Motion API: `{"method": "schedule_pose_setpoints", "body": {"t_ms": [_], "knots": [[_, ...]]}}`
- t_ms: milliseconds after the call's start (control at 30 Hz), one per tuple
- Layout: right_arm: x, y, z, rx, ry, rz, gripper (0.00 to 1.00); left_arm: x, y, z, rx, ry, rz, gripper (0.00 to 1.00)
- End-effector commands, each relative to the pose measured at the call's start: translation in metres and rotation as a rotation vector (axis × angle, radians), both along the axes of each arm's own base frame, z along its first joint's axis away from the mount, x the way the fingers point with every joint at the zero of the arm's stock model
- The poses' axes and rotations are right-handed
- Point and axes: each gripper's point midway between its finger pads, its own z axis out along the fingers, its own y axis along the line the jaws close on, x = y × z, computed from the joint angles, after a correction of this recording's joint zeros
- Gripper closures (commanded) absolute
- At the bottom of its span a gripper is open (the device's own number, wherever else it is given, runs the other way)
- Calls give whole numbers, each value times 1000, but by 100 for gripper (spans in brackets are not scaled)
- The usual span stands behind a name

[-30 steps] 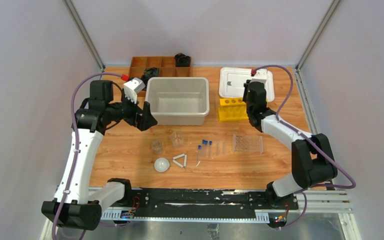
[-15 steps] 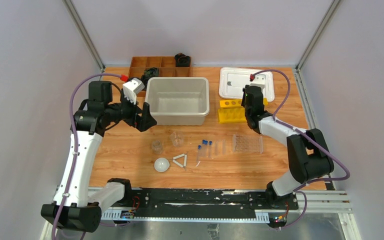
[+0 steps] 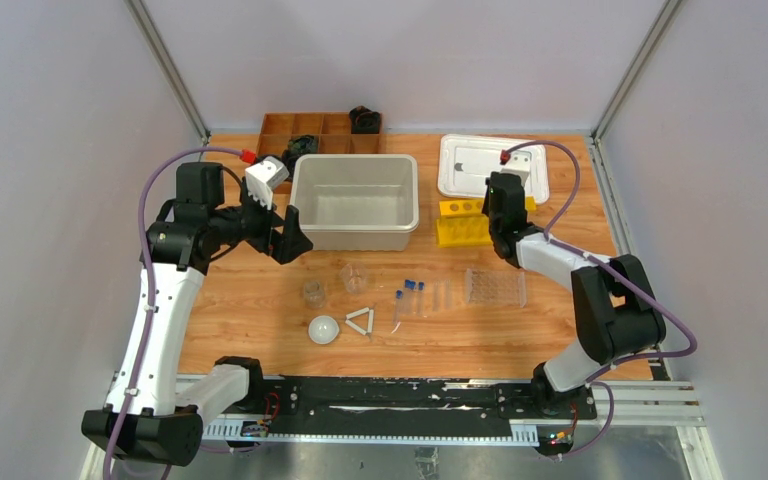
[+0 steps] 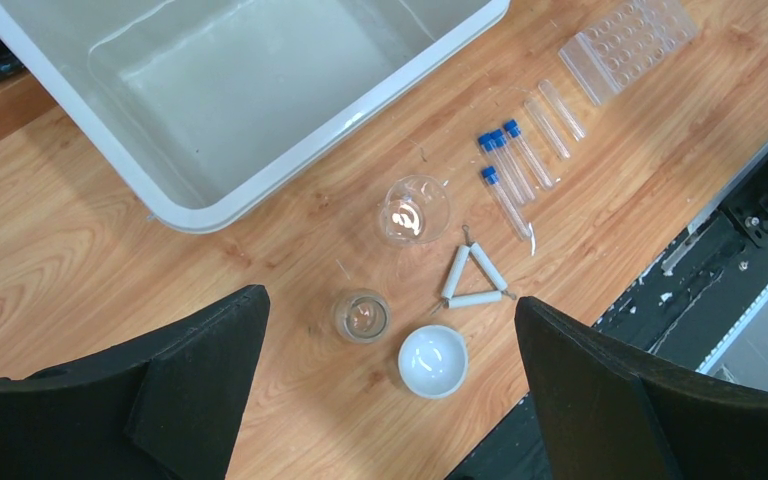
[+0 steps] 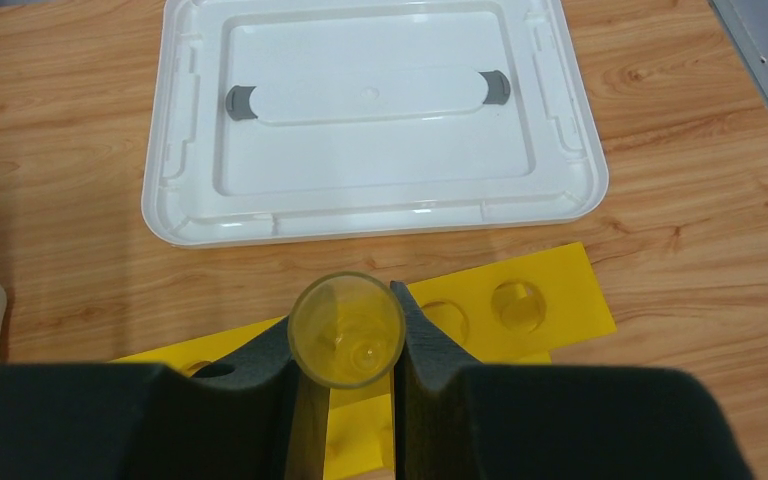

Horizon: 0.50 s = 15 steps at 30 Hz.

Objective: Organize the chemistry lab equipment

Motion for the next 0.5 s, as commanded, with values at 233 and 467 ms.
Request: {"method": "schedule_pose_setpoints", "body": {"t_ms": [233,467], "knots": [[-10,-1,-5,68,21,-12,52,2,2,13,8,-51,5,0],[-25,-3,49,116,-39,-41,34,2,1,14,2,-49,6,0]]}}
